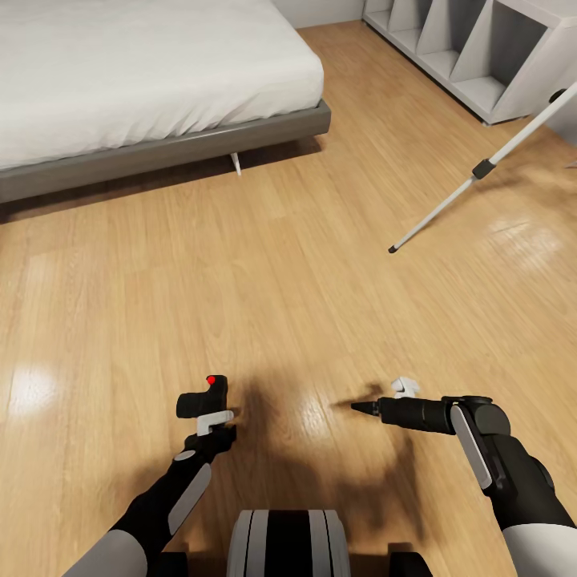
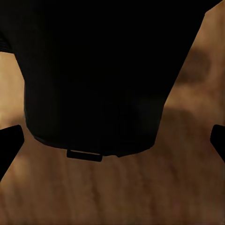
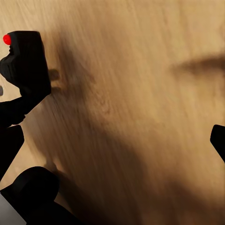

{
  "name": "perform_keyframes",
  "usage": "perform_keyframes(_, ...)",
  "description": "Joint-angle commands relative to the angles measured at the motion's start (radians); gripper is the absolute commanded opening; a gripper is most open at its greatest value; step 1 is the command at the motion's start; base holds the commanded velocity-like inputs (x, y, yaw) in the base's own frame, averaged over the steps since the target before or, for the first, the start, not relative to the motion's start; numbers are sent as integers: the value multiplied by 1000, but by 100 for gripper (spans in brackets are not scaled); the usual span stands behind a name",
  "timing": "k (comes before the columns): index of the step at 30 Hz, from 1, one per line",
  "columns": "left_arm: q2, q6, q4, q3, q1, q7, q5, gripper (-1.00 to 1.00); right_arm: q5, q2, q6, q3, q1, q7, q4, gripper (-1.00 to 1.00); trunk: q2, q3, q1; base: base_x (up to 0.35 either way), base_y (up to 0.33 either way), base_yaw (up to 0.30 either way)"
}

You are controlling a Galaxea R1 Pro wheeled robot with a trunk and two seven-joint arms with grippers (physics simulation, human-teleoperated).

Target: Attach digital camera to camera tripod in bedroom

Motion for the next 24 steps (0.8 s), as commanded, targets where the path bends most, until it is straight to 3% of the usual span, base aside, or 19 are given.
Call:
perform_keyframes(1,1,3,-2,-6,0,9,7,100,-2,0,6,-1,0,1,0,100,0,-1,0,0,0,0)
perform_keyframes(13,1,3,-2,-6,0,10,8,100,-2,0,6,-1,0,1,-1,100,0,-1,0,6,0,0)
perform_keyframes(24,2,3,-2,-6,0,15,9,100,-2,0,6,-1,0,1,-1,100,0,-1,0,101,0,0)
